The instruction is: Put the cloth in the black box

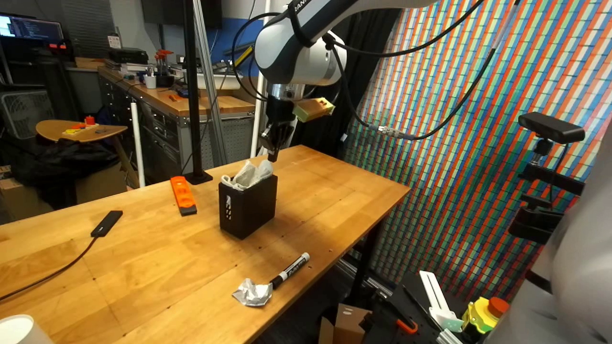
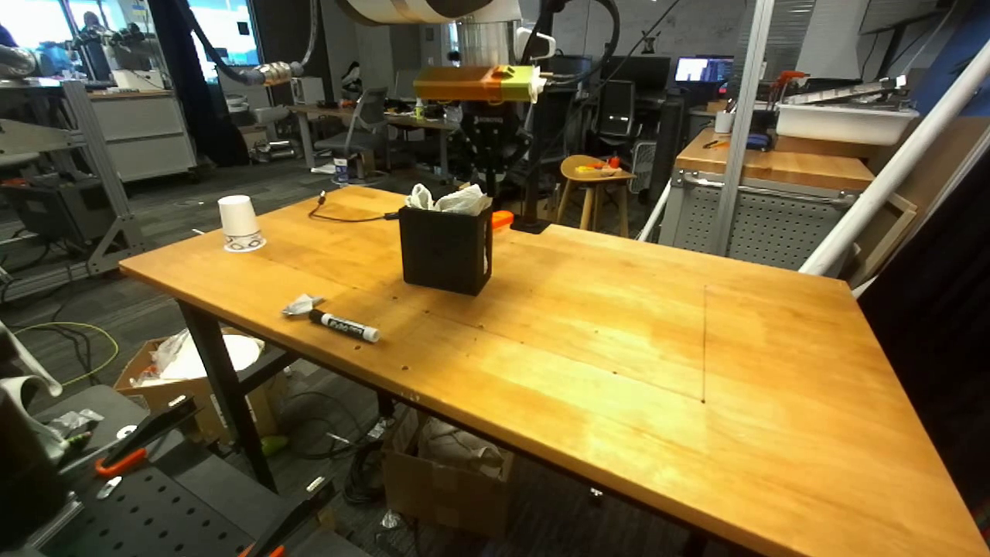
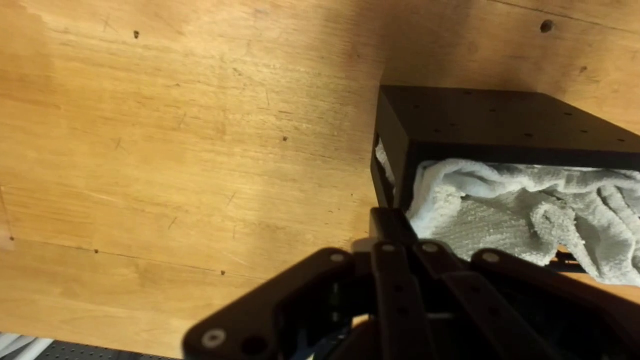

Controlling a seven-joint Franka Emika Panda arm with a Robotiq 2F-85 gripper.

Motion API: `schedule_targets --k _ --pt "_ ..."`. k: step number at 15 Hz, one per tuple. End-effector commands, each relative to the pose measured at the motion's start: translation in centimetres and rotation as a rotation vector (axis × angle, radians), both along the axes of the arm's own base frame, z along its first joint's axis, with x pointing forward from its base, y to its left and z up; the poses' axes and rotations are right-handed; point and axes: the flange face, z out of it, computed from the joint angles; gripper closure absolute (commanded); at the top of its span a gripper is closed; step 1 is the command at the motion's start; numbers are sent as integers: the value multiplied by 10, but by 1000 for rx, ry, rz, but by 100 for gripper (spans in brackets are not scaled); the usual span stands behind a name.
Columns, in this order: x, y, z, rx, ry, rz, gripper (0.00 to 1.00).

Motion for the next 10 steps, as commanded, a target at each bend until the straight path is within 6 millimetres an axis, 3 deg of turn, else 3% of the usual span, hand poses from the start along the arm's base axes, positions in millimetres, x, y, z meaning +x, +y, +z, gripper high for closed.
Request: schedule_targets --k 1,6,10 --pt "5 6 2 -28 -17 30 100" --pt "1 21 9 -30 -27 45 100" --pt "-3 38 0 -10 -12 62 100"
